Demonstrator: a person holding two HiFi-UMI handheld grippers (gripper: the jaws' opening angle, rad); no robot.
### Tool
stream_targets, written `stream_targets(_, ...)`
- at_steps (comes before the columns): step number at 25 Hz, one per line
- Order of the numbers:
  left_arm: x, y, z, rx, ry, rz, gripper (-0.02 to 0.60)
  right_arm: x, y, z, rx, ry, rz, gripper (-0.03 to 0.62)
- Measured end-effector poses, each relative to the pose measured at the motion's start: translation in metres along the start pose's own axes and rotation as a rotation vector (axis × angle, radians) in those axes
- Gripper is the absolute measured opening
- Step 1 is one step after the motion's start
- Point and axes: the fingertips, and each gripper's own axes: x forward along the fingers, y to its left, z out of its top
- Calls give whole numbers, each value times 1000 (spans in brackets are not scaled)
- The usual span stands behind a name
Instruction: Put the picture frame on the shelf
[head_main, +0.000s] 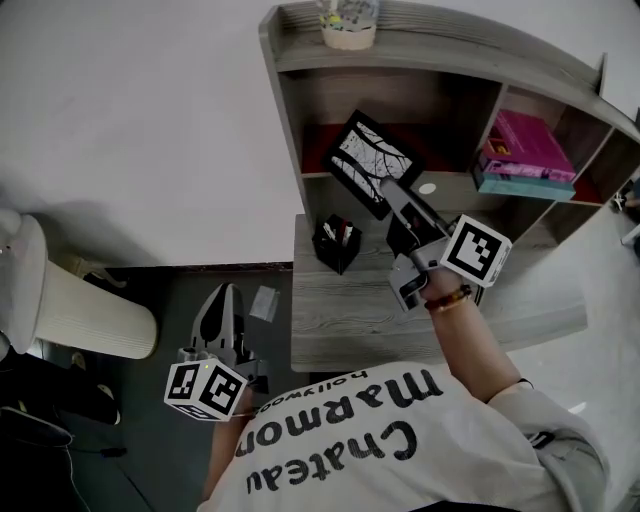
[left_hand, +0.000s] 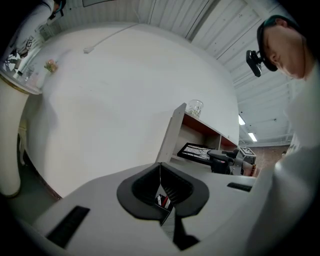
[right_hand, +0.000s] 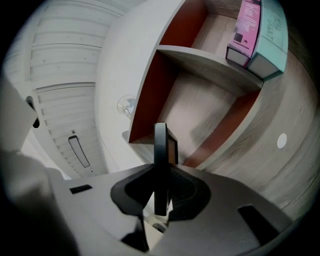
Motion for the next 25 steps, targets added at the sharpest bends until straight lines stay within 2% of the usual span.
stream_targets(5,-9,14,-3,-13,-3,45,17,12,-15,-4,52,-13,-52,66)
stream_targets(12,-14,15,0,-1,-8,77,17,31,-25,-16,199,-30,-70,60)
stream_targets(18,-17,18,-2,-3,-3,107,17,41,-26,-24,257,-30,-65,61)
stream_targets(25,-19,26,1,0,-2,123,17,53,-29,-33,274,-15,-75,61)
